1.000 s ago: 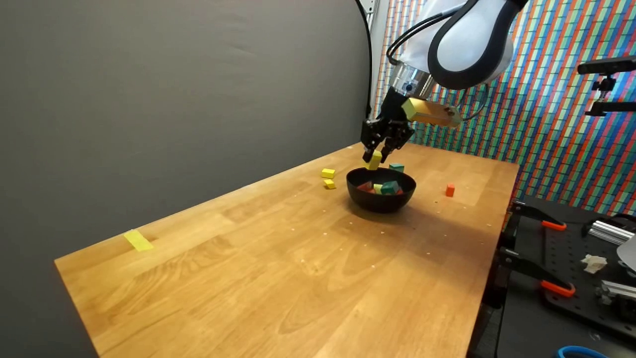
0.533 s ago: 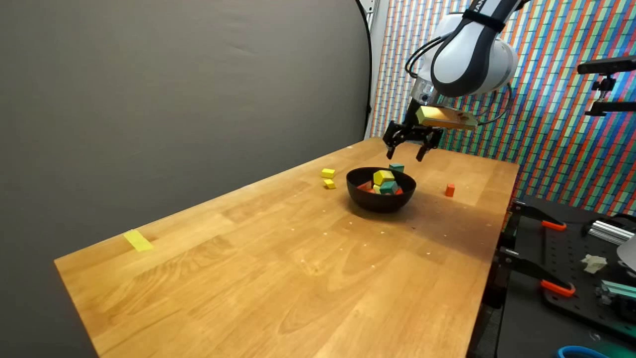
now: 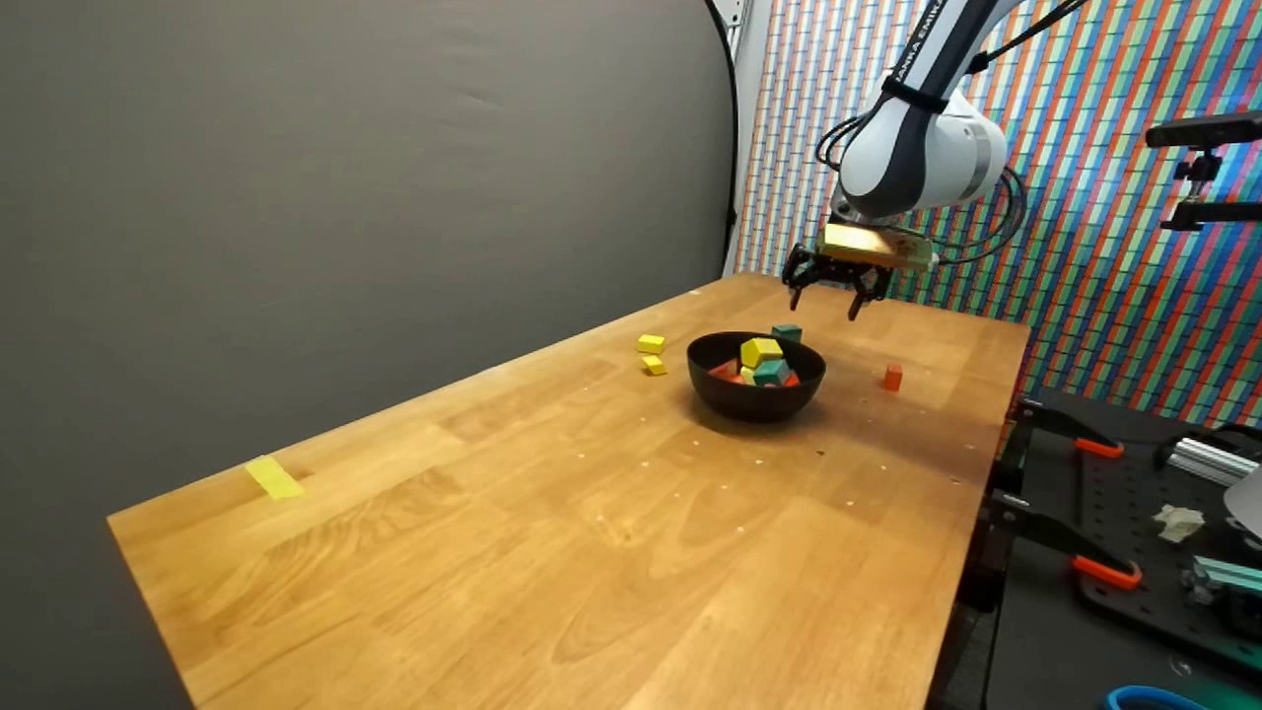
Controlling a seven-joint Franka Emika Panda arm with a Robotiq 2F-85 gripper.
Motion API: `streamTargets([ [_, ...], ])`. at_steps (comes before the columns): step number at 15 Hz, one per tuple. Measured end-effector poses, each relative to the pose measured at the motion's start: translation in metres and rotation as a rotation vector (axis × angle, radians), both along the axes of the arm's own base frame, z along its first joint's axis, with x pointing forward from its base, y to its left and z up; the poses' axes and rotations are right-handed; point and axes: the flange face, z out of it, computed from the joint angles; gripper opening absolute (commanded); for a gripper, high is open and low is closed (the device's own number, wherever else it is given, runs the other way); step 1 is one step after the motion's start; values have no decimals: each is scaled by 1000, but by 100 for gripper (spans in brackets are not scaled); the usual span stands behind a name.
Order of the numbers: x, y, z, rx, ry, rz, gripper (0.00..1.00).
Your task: Put all the toy blocks into the bowl.
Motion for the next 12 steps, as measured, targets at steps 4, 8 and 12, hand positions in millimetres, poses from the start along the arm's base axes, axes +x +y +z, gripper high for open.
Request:
streamTargets([
  [4, 28, 25, -18, -4, 44, 166, 100],
  [8, 31, 20, -18, -11, 60, 223, 100],
  [12, 32, 38, -8, 19, 39, 413, 100],
])
